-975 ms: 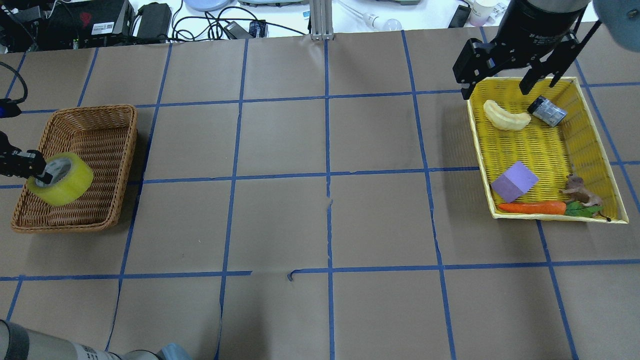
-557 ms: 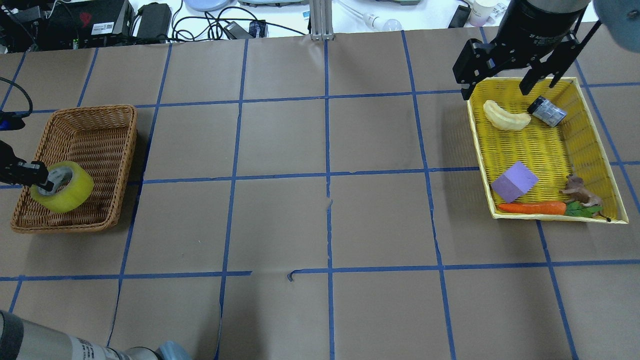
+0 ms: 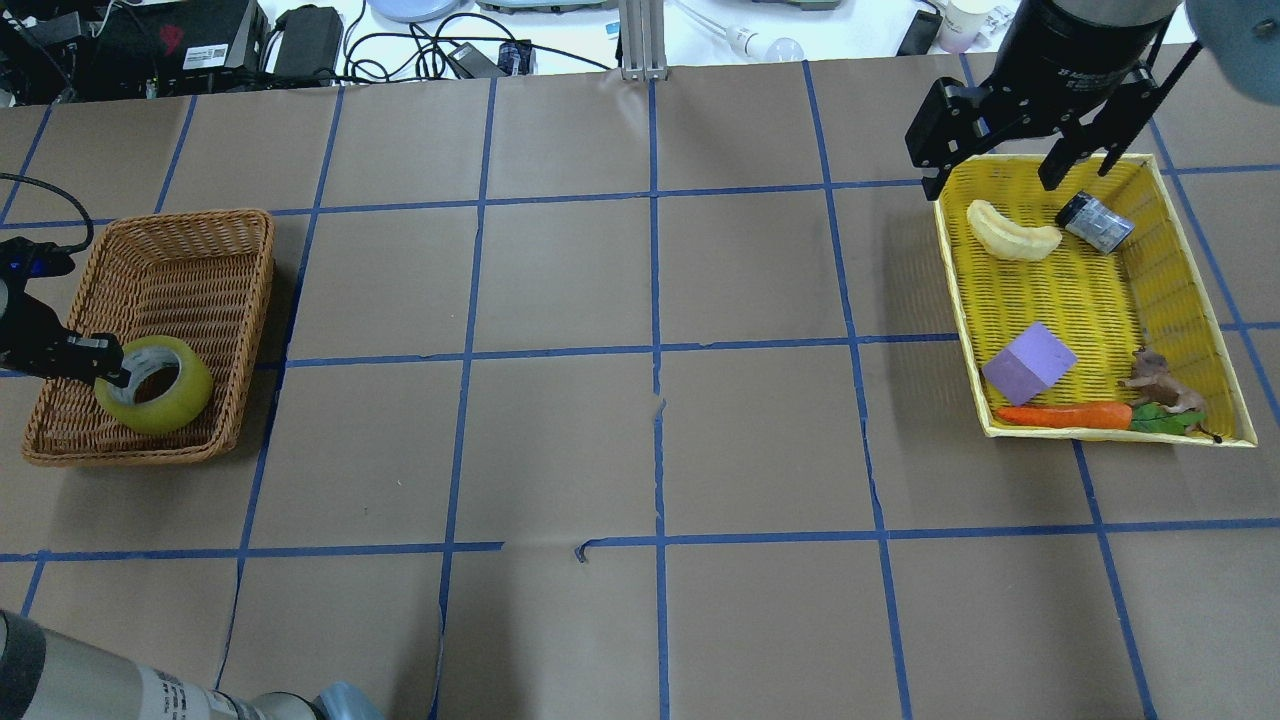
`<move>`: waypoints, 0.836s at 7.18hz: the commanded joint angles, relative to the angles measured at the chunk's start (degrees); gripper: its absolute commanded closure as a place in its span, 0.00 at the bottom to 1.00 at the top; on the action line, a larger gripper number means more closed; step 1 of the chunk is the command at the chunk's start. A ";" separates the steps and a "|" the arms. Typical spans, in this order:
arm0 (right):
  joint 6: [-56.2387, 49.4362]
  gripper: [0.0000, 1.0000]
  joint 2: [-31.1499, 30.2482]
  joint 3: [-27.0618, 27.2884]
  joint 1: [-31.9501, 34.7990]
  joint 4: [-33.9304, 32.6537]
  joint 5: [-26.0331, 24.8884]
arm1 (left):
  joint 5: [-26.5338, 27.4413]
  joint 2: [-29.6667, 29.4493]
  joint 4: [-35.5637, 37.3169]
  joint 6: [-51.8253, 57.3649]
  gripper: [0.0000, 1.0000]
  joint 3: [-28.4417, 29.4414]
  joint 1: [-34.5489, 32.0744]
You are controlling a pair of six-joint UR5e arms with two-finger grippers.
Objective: Transfer tape with both arms
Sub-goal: 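Lower the tape roll into the wicker basket and open the left gripper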
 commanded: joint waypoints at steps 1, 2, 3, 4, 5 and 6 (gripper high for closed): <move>-0.03 0.00 0.00 -0.01 0.00 0.09 0.00 | 0.66 3.22 -5.34 -2.09 0.08 4.02 -4.58; -0.12 0.00 0.00 -0.01 -0.09 0.00 0.00 | 0.40 5.15 -12.10 -11.59 0.08 6.56 -7.22; -0.12 0.00 0.00 0.08 -0.09 0.09 0.00 | -0.13 7.09 -18.25 -17.26 0.07 8.24 -11.68; -0.03 0.00 0.00 0.08 -0.09 0.09 0.00 | -0.83 9.02 -21.71 -23.14 0.07 8.78 -16.94; -0.03 0.00 0.00 0.08 -0.09 0.09 0.00 | -1.10 10.69 -23.92 -31.47 0.07 8.87 -22.30; -0.03 0.00 0.00 0.08 -0.09 0.17 0.00 | -2.23 12.27 -28.12 -37.81 0.07 8.96 -28.01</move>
